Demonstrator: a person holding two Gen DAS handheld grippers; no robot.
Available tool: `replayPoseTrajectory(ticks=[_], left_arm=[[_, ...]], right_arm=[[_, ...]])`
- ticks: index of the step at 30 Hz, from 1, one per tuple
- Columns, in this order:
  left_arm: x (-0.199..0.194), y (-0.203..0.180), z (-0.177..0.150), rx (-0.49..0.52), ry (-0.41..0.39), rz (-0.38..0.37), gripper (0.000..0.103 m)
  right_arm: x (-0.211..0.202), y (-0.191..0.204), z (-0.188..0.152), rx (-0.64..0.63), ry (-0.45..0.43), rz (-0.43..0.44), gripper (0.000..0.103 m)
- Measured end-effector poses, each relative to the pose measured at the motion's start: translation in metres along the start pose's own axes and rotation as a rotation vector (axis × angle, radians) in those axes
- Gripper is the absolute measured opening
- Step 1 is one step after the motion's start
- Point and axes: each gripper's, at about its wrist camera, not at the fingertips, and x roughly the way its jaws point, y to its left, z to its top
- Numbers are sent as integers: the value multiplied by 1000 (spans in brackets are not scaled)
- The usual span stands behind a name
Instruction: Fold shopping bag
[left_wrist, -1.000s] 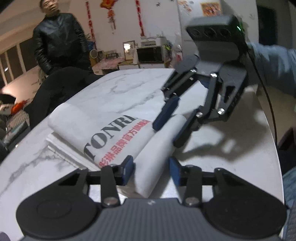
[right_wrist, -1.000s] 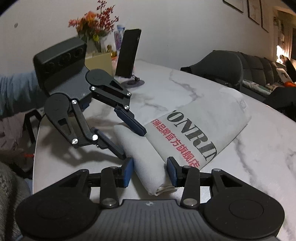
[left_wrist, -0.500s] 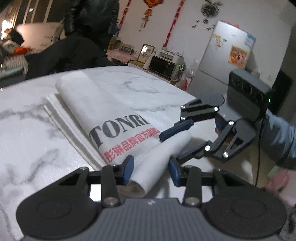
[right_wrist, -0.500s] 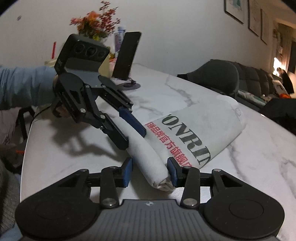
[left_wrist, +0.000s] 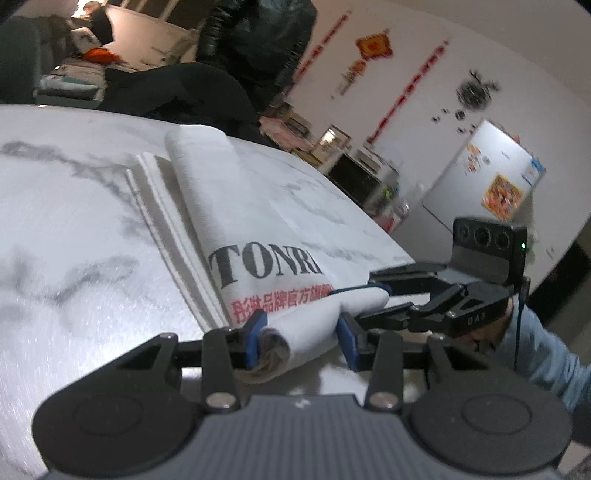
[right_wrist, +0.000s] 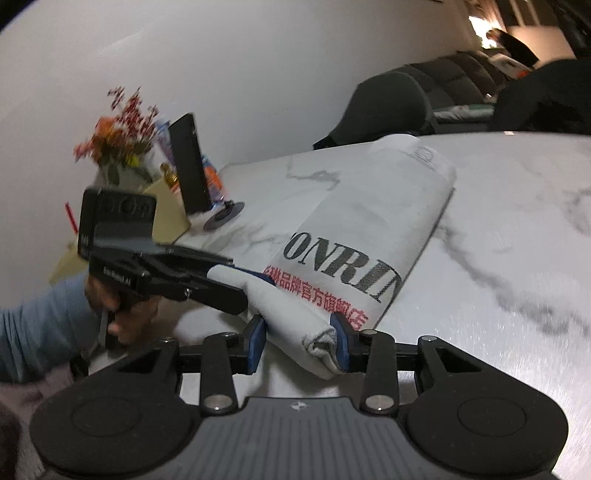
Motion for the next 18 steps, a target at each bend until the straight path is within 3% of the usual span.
replayPoseTrajectory(ticks=[13,18], left_arm=[[-14,1,-20,-208,-67,13,39],[-18,-1,-29,-258,-95,41,38]], right_arm=[[-10,-5,-21,324,-74,46,31],[-12,4,-32,392,-117,19,30]])
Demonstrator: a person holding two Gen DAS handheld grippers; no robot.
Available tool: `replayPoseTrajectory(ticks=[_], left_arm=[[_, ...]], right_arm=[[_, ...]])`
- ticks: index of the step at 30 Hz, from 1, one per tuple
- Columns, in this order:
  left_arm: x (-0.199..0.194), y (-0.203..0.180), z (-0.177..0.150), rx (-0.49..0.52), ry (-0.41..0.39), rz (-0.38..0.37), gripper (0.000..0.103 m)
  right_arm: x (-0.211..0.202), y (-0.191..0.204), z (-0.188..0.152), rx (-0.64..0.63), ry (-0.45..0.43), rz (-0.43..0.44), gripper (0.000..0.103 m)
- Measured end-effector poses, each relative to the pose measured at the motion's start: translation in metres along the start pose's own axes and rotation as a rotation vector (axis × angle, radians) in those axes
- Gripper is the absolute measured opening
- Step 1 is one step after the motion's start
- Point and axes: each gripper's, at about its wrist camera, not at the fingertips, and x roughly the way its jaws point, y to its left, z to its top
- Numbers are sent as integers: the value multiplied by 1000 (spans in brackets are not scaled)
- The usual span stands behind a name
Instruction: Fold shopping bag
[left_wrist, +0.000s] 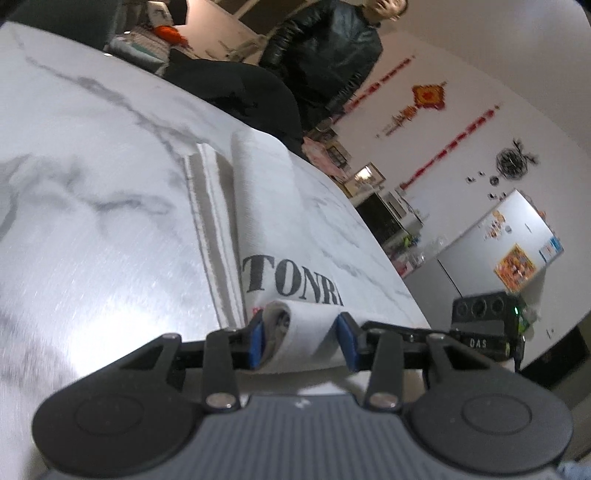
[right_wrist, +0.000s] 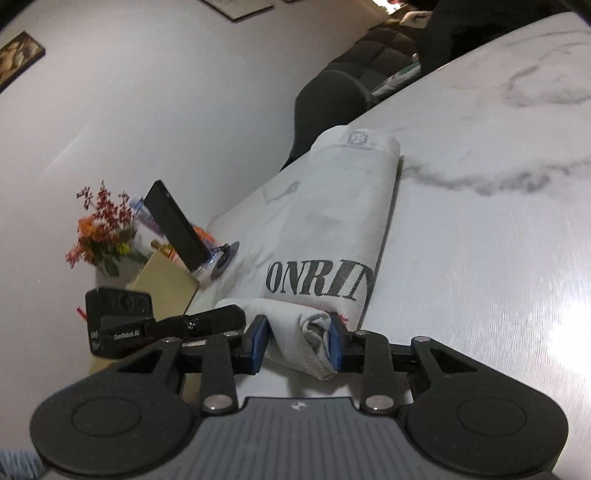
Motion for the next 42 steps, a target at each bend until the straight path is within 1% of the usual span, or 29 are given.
replayPoseTrajectory(ticks=[6,9,12,15,18,20,23,26,29,32,35,36,38,39,40,42], left_arm=[[-7,-6,-15,-48,-69,55,37],[-10,-12,-23,-47,-113,104,37],[-7,-28,-30,21,-147,187,37],[-3,-45,-36,89,-174,274,37],[-2,-55,-37,133,-179,332,38],[-1,-66,-40,199,-170,392,40],[-1,-84,-46,324,-154,498,44],[-3,-96,-48,410,-143,561,49],[-7,-104,-52,476,-143,585,50],[-11,-111,-55,542,-165,585,47],[-15,-121,-61,628,-186,565,35],[-15,-124,-62,657,-185,549,34],[-12,-129,-63,703,-157,500,34],[-7,-127,-61,725,-140,487,34],[-1,-126,-60,747,-122,478,34],[7,-127,-60,789,-93,493,33]], right_arm=[[-3,13,-18,31,-94,-69,30],[-3,20,-27,10,-144,-113,30],[-1,31,-34,-48,-187,-176,30],[3,45,-40,-125,-214,-256,30],[7,57,-44,-196,-212,-330,32],[10,64,-46,-251,-203,-372,32],[14,71,-46,-316,-187,-406,33],[15,72,-47,-356,-171,-409,33],[15,69,-43,-364,-151,-395,33],[13,66,-40,-355,-135,-375,33],[11,64,-38,-349,-128,-361,34],[11,63,-38,-348,-127,-357,34],[11,62,-37,-345,-126,-351,34],[11,62,-37,-344,-126,-349,34],[10,62,-37,-343,-126,-347,34],[10,61,-37,-341,-126,-342,34]])
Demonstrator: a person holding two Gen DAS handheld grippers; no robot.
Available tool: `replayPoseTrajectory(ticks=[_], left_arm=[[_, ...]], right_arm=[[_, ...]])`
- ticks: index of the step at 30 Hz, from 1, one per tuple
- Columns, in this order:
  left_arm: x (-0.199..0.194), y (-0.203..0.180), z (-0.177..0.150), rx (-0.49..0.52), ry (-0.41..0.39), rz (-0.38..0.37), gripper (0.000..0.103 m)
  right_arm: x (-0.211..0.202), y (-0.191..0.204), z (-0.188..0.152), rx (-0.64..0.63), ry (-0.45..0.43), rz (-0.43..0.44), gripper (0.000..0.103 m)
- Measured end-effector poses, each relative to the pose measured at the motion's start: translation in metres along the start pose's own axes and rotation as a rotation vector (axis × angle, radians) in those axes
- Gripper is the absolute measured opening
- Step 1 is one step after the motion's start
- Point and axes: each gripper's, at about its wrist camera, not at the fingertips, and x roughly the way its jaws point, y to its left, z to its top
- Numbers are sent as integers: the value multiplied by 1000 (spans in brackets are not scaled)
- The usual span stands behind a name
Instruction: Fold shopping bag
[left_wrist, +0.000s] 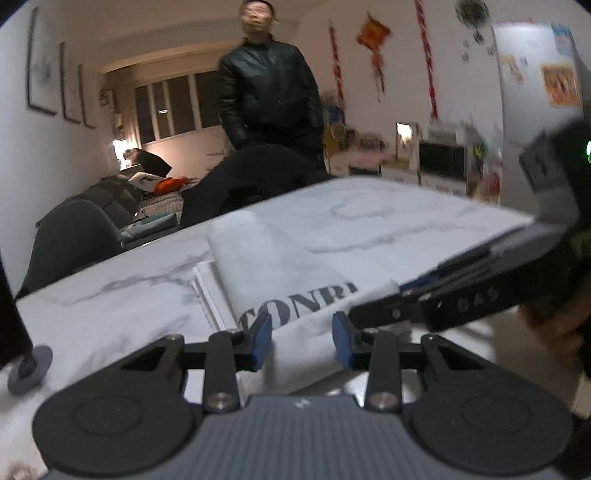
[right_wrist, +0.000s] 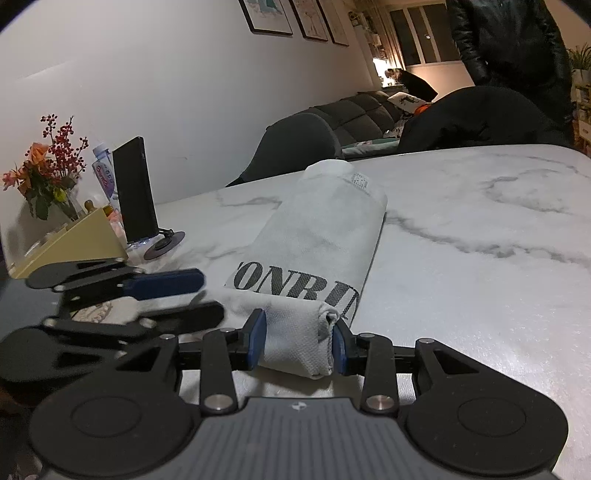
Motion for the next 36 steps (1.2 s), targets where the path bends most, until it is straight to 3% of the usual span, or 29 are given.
replayPoseTrajectory(ticks=[3,8,12,14,18,23,36], left_arm=[[7,-4,0,45,24,5,34],[10,-2,2,30,53,-23,33],[13,3,1,14,57,-37,33],[15,9,2,-1,60,-46,33],[16,12,1,-9,63,-49,33],[15,15,3,-12,72,-56,33],[21,25,5,-37,79,-90,33]], right_arm=[[0,-1,0,7,0,3,34],[-8,-1,-4,-11,-24,1,35],[-24,6,-8,-76,-92,-91,35],[-28,15,-8,-136,-124,-142,25],[-28,33,-5,-247,-157,-170,18],[-13,45,-2,-336,-114,-172,15],[3,34,2,-370,6,-175,15]])
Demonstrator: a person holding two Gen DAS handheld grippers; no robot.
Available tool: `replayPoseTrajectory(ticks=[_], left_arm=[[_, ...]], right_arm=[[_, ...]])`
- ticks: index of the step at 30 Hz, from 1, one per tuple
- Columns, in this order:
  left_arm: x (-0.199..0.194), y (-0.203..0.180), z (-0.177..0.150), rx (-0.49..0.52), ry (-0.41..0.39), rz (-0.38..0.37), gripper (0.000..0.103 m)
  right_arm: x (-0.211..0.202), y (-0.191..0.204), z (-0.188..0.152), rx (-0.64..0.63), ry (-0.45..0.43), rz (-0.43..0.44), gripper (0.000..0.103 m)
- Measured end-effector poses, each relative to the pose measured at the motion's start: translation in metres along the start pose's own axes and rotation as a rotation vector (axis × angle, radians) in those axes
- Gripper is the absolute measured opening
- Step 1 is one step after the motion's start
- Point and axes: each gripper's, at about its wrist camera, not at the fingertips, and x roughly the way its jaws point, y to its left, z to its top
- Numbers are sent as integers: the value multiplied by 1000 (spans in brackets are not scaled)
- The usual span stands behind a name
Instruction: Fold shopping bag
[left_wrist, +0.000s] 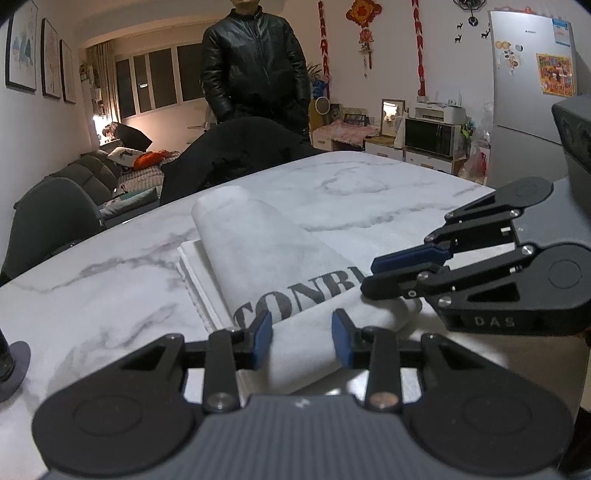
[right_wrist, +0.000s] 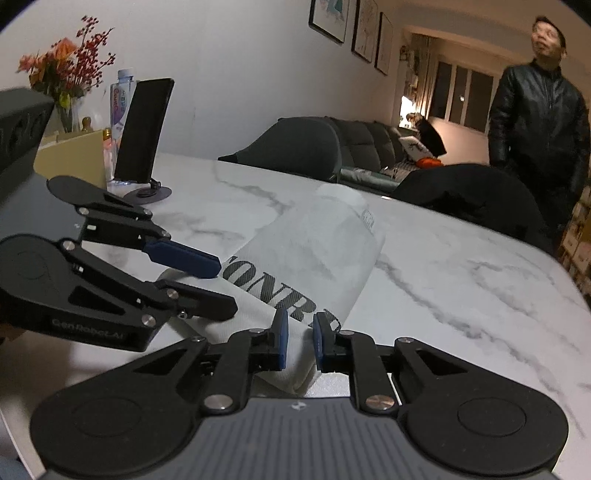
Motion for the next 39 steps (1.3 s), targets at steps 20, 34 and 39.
replayPoseTrajectory(ticks=[20,34,39], left_arm=[[7,14,15,88,86,-120,34],[9,16,19,146,105,-166,34],[8,18,18,154,94,-180,34]], right_arm=[[-17,-2,-7,-341,-80,158,26],[-11,-6,-14,-489,-50,266,44],[-8,-4,-14,-519,-36,275,47]])
